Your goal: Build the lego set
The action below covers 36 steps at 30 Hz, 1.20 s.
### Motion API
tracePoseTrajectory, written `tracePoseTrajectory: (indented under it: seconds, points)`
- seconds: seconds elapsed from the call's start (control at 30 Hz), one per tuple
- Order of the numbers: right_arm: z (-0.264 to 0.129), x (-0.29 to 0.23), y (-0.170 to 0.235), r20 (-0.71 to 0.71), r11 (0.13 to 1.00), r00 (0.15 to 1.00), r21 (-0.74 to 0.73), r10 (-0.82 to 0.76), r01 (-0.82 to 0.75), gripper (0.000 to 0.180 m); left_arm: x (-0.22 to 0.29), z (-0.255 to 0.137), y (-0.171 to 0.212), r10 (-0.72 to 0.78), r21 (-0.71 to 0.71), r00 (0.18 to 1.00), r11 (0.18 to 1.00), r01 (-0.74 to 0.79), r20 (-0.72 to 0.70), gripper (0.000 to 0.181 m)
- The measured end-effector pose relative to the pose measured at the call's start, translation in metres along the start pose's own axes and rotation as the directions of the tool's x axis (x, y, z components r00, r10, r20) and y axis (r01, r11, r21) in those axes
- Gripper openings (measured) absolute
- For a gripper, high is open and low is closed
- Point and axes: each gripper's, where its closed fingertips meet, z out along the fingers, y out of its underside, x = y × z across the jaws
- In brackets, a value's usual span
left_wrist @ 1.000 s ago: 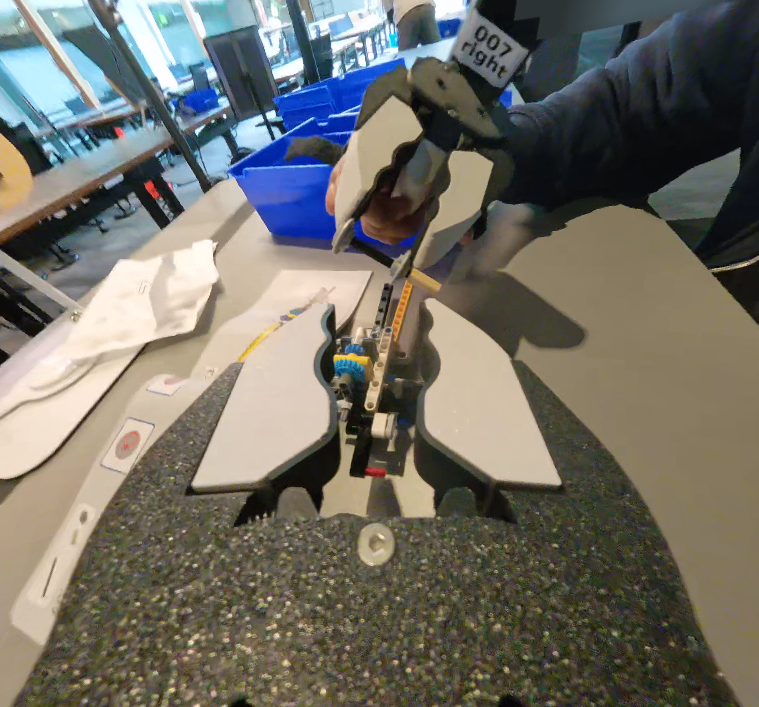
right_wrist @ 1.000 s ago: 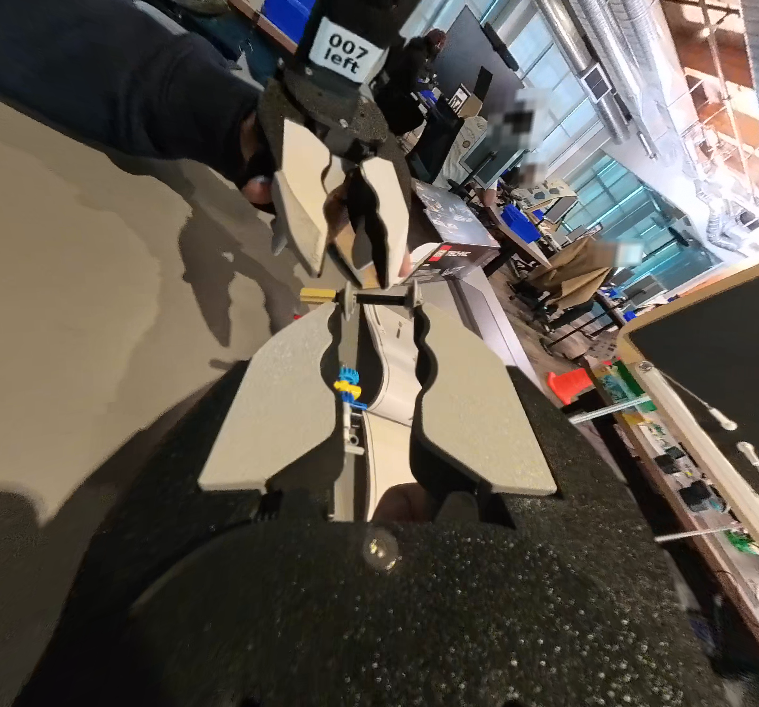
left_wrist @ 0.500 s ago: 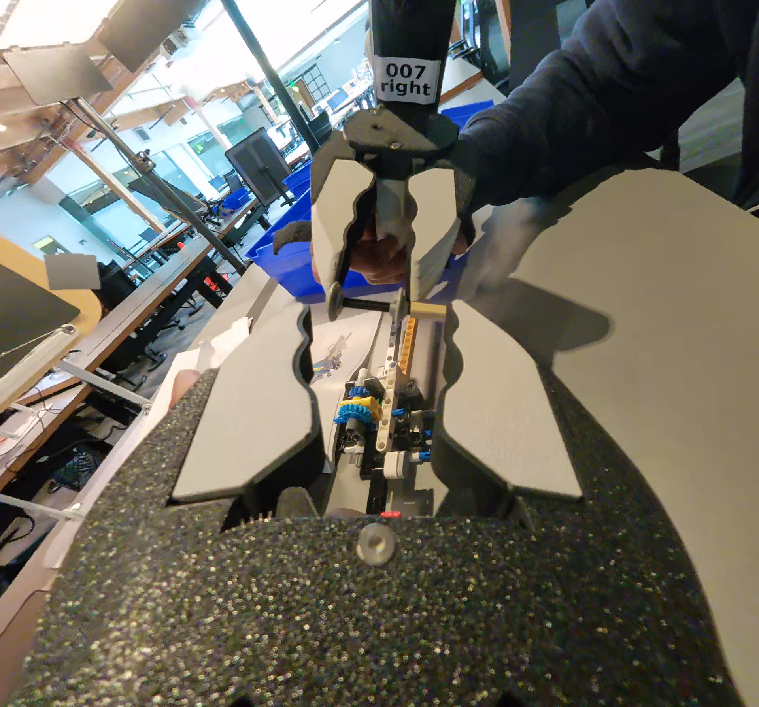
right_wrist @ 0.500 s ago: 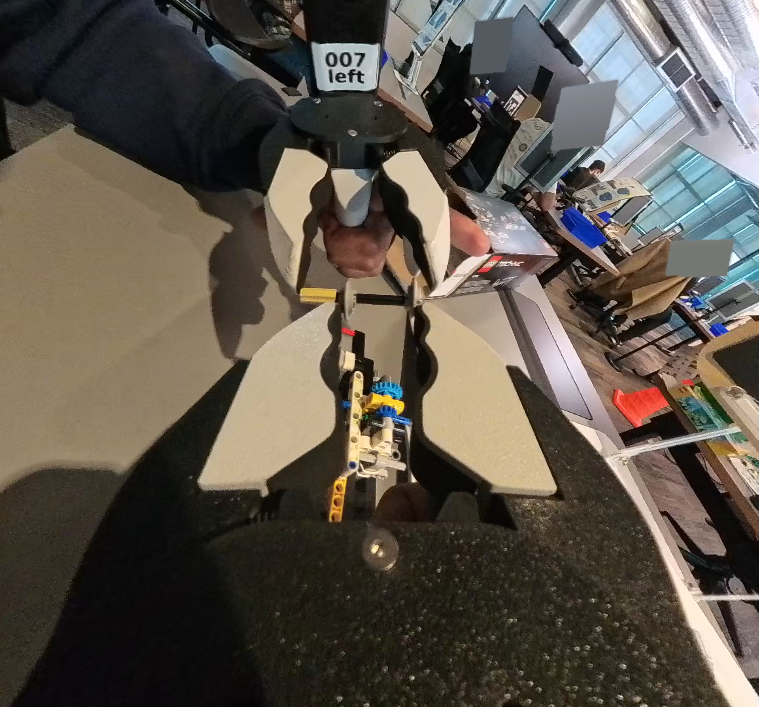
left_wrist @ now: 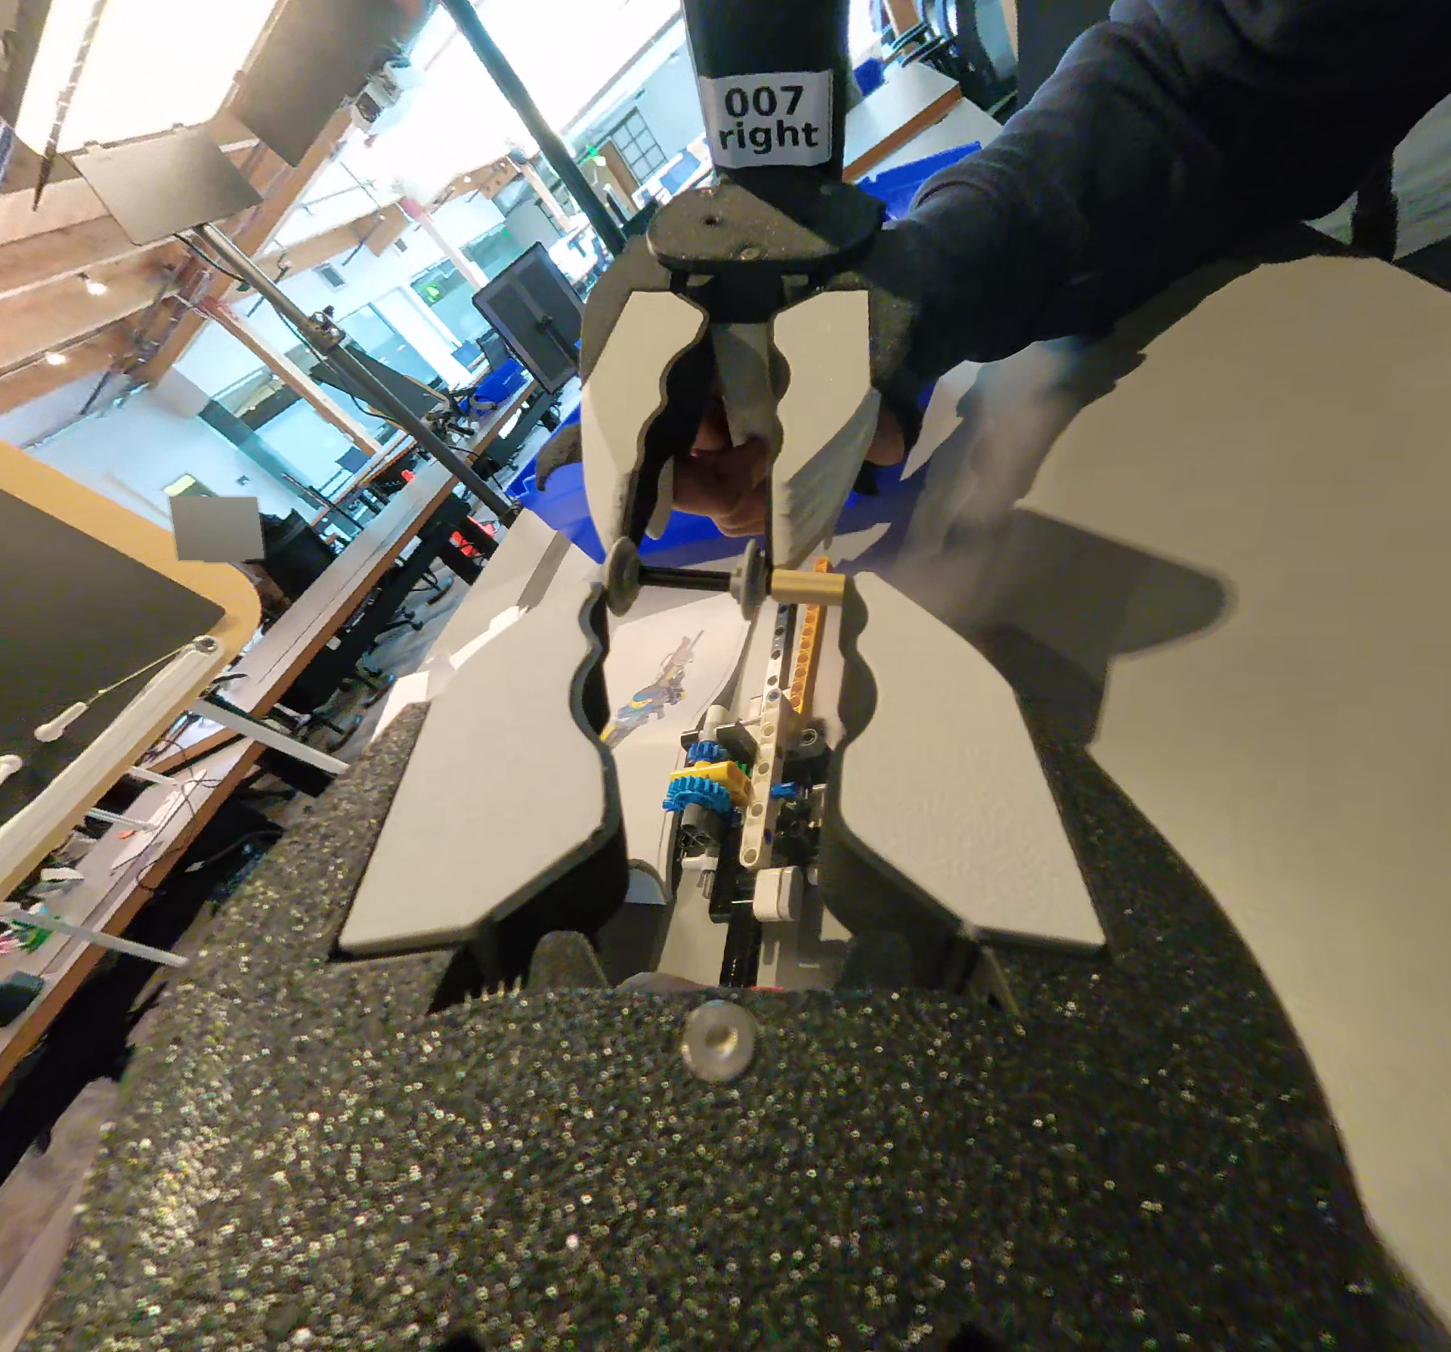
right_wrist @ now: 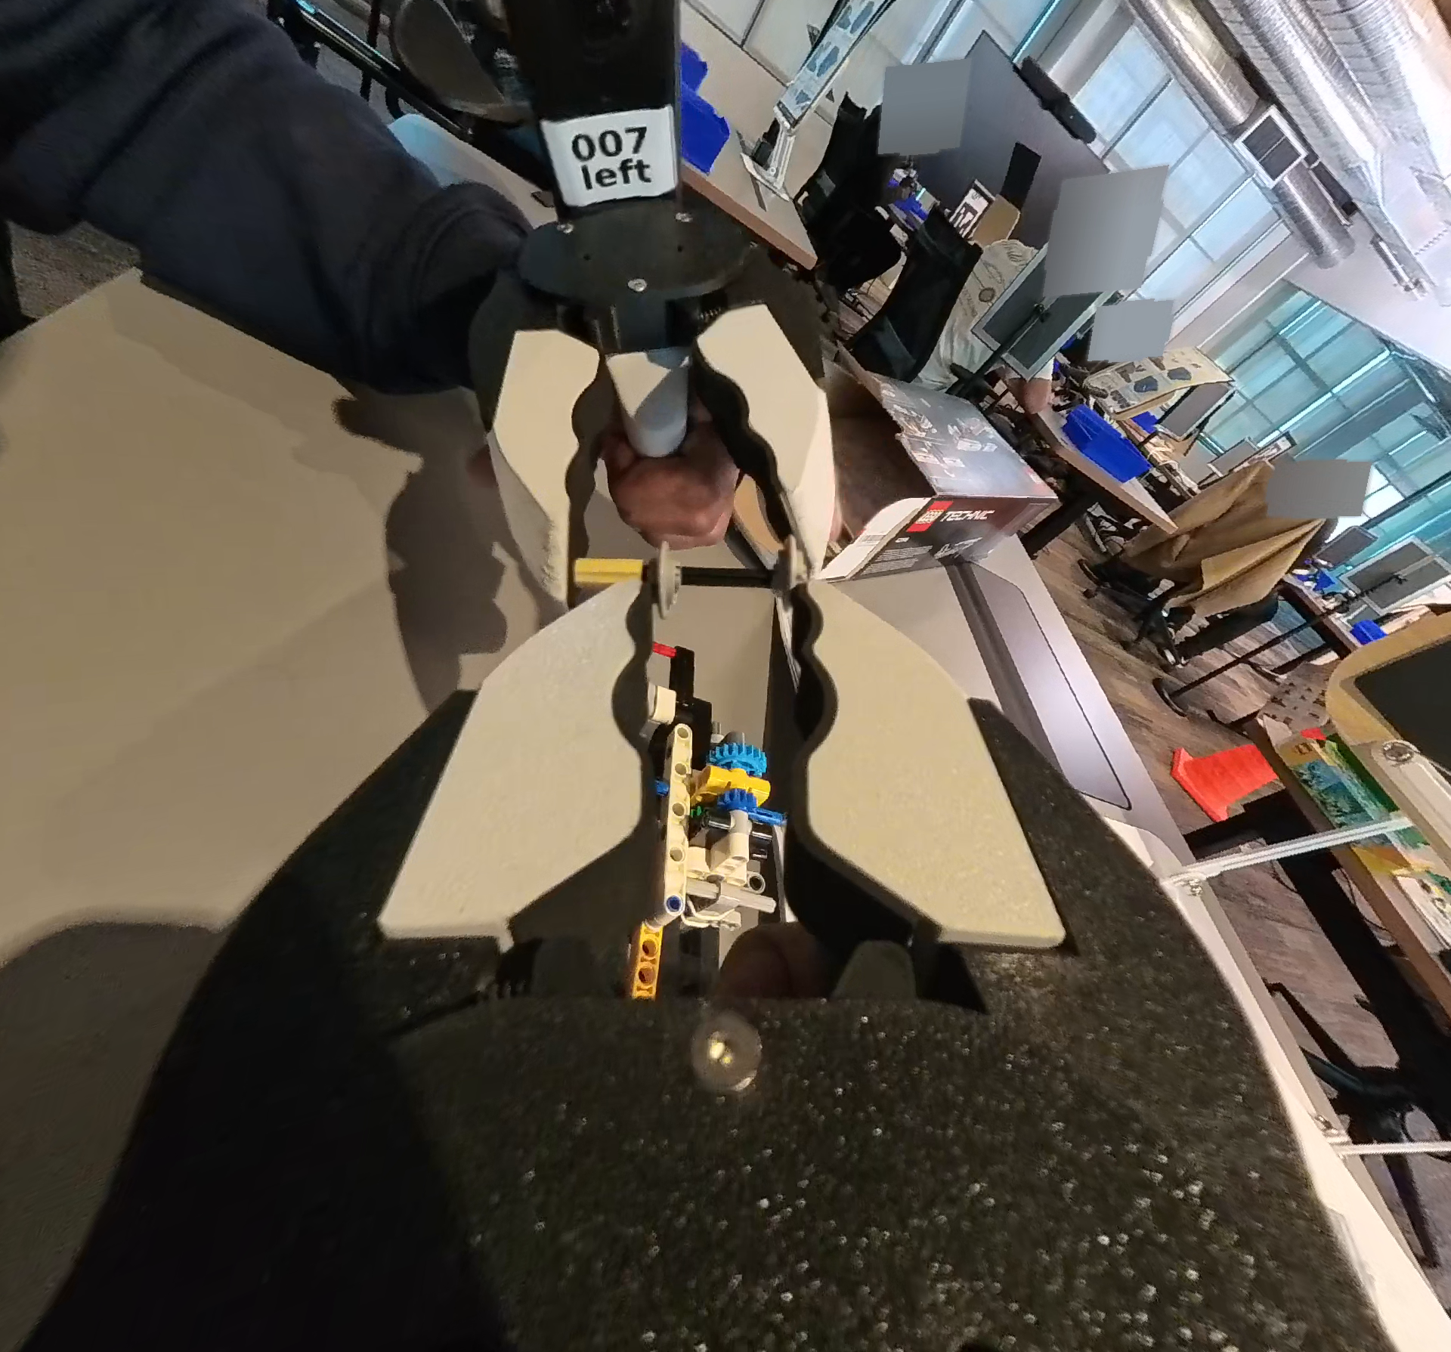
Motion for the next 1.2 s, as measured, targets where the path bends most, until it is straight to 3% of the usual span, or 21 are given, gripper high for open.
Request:
tracePoseTrajectory:
  seconds: [1.2]
  points:
    - [0.0, -0.01, -0.006, 0.028, 0.999, 0.999, 0.028, -0.032, 0.031, 0.047, 0.002, -0.004, -0.008, 0.017, 0.027, 1.0, 0.999, -0.017, -0.009, 0.056]
